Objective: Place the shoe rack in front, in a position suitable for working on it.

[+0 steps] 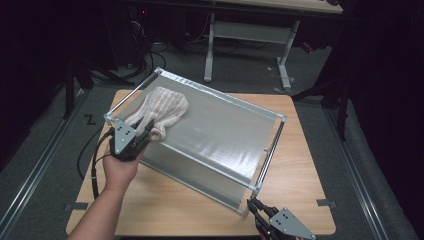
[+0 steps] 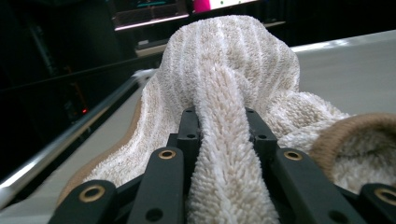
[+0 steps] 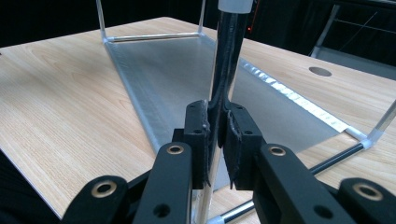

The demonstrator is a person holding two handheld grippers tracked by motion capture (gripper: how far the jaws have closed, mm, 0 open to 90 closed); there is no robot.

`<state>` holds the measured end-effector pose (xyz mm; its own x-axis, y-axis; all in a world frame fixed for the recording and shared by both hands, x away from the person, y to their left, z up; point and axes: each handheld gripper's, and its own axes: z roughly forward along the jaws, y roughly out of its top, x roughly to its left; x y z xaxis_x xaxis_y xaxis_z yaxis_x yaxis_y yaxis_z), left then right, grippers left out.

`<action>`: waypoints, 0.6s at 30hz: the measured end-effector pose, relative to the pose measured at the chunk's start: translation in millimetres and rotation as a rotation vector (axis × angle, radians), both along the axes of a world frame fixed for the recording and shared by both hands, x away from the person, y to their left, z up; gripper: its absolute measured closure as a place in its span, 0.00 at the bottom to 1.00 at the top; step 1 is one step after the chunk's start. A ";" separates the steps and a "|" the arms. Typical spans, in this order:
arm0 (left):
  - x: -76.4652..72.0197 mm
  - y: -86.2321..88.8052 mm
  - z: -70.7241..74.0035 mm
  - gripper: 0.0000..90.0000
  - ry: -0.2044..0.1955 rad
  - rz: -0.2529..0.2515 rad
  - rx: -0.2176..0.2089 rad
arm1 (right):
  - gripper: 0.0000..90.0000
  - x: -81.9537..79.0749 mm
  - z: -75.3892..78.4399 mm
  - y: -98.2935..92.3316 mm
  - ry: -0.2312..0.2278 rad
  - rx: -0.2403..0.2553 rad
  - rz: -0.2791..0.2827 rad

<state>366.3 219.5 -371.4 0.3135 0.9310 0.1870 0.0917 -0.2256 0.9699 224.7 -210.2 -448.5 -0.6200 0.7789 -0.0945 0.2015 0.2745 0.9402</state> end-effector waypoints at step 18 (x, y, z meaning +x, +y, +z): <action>12.7 52.8 4.6 0.81 0.020 0.123 0.010 | 0.89 -0.1 -0.2 0.0 -0.001 0.000 -0.001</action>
